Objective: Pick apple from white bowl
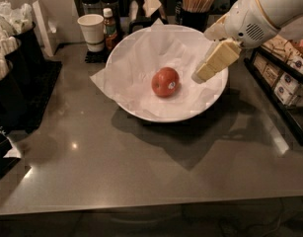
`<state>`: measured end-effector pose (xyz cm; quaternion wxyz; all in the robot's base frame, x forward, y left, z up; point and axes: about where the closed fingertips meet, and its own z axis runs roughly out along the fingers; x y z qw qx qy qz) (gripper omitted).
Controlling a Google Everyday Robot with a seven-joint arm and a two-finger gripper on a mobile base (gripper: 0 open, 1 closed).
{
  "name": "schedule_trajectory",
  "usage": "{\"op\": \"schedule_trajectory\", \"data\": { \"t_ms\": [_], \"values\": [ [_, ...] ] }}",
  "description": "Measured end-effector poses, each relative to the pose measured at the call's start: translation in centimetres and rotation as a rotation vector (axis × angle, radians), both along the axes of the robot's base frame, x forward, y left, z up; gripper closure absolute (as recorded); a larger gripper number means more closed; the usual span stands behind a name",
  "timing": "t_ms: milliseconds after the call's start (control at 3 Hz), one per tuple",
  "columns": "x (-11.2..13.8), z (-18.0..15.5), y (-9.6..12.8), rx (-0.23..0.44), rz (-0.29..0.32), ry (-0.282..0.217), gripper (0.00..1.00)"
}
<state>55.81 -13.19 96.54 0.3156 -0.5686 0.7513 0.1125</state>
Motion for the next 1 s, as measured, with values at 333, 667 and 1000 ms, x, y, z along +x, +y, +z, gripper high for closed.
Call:
{"op": "schedule_trajectory", "data": {
  "t_ms": [333,667,1000],
  "values": [
    [1.4,-1.8,2.1,0.035,0.037,0.026,0.22],
    [2.7,-3.7,4.3,0.072,0.065,0.061,0.27],
    [3.8,-5.1,5.5,0.104,0.057,0.074,0.26]
  ]
}}
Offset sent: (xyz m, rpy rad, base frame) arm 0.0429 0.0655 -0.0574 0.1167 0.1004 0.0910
